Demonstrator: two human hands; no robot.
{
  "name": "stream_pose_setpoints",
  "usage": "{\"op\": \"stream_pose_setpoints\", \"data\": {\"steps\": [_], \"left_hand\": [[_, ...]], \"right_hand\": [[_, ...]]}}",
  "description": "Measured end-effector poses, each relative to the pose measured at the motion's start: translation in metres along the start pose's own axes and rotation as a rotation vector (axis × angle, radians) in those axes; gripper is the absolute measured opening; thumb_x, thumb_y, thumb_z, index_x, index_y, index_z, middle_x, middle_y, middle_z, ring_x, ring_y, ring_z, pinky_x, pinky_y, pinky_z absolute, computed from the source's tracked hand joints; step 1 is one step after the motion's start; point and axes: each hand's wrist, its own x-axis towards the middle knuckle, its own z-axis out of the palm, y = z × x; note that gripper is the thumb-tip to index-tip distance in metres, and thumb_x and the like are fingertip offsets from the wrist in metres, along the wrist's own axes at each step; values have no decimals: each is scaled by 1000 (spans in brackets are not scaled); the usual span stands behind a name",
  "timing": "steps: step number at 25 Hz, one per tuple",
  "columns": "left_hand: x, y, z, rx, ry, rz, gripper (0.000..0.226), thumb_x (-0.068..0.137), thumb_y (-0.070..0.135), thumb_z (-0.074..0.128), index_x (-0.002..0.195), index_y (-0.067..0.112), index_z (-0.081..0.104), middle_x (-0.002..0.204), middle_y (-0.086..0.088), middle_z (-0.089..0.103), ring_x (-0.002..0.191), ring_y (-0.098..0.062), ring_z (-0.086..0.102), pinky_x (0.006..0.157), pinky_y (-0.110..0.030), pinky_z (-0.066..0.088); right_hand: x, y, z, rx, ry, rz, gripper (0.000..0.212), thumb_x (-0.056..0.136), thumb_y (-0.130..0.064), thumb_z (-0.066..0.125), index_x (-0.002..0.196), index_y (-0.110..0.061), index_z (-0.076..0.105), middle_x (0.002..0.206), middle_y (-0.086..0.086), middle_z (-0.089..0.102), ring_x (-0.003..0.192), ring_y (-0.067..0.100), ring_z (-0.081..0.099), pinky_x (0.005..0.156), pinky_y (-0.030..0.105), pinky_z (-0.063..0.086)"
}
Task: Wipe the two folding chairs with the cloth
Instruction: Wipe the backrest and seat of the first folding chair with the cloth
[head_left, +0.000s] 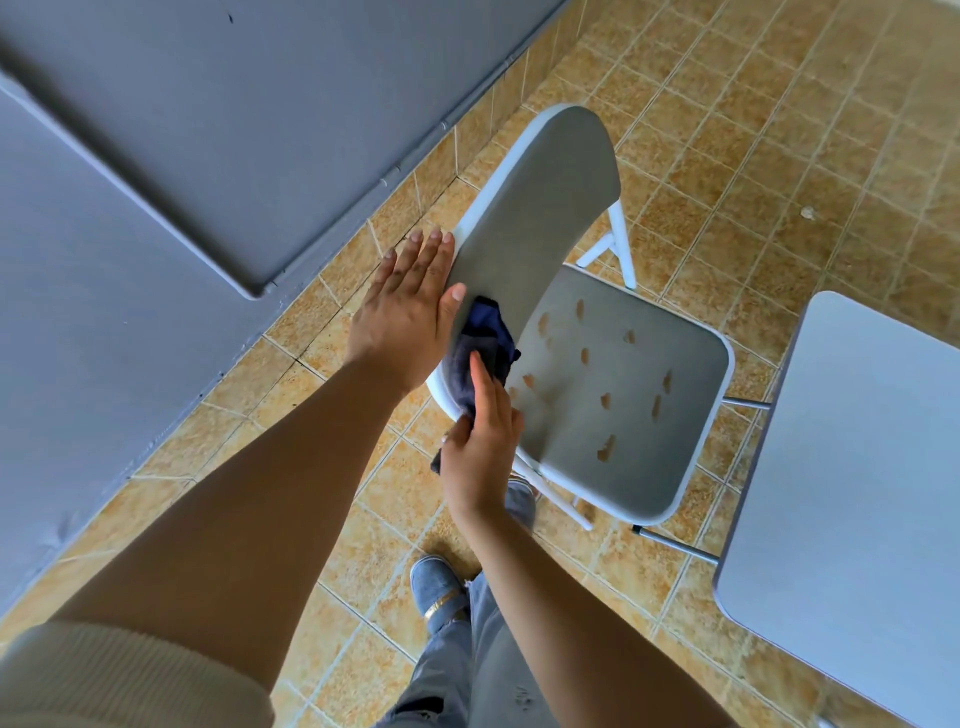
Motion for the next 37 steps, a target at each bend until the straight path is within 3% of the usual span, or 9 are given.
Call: {"op": "stream_pose_setpoints", "data": {"steps": [5,9,15,18,21,26,28,31,37], "left_hand": [[1,1,6,3,32,0,64,98,45,4,153,12,13,160,-4,15,148,-17,6,121,-32,0],[13,4,6,-24,34,-28,64,97,44,4,153,14,13,160,-3,13,148,-18,5,121,-32,0],[50,16,2,-51,13,-35,56,102,39,13,152,14,13,160,-3,14,148,-17,4,120,-32,-3],[68,20,0,-37,15,-9,61,100,43,7,152,13,16,159,-4,18,148,-18,6,121,-33,-1],[84,25,0,-25,2,-9,64,98,45,4,152,13,16,159,-4,18,148,-18,7,121,-34,1],[121,40,-1,-63,-51,-50,55,103,38,13,153,14,13,160,-2,14,148,-17,3,121,-32,-1],[129,42,0,-89,-54,-65,54,103,36,14,153,14,13,160,-2,14,148,-16,4,121,-32,1],[129,42,5,-68,-25,-55,57,102,40,11,153,14,14,160,-2,16,148,-17,6,121,-33,3],[132,42,6,-21,-38,-76,57,102,41,9,153,15,11,160,-1,14,148,-16,4,119,-28,-4]], "right_hand": [[82,5,-4,66,18,231,63,83,8,45,139,-19,47,142,9,50,119,34,50,101,35,36],[147,-34,-9,136,95,92,68,78,10,44,139,-19,48,142,8,50,122,33,50,104,40,39],[93,7,-7,65,6,-38,66,79,12,49,138,-18,49,138,4,54,110,31,53,90,9,26],[134,23,-11,67,17,181,62,82,10,48,137,-16,50,137,10,55,112,36,53,96,28,35],[199,2,-16,64,75,161,62,81,7,46,138,-15,49,138,13,54,122,34,52,101,41,39],[196,-27,-16,153,79,-129,65,75,8,47,136,-15,51,136,6,56,120,26,53,96,28,38],[167,-6,-14,140,40,-89,66,75,9,49,135,-18,52,136,3,57,111,22,54,94,24,38],[177,30,-16,124,63,51,64,74,10,48,132,-15,55,129,9,61,104,27,56,92,42,45],[295,4,-26,102,70,150,70,77,5,41,139,-25,47,141,6,52,124,31,50,103,43,41]]}}
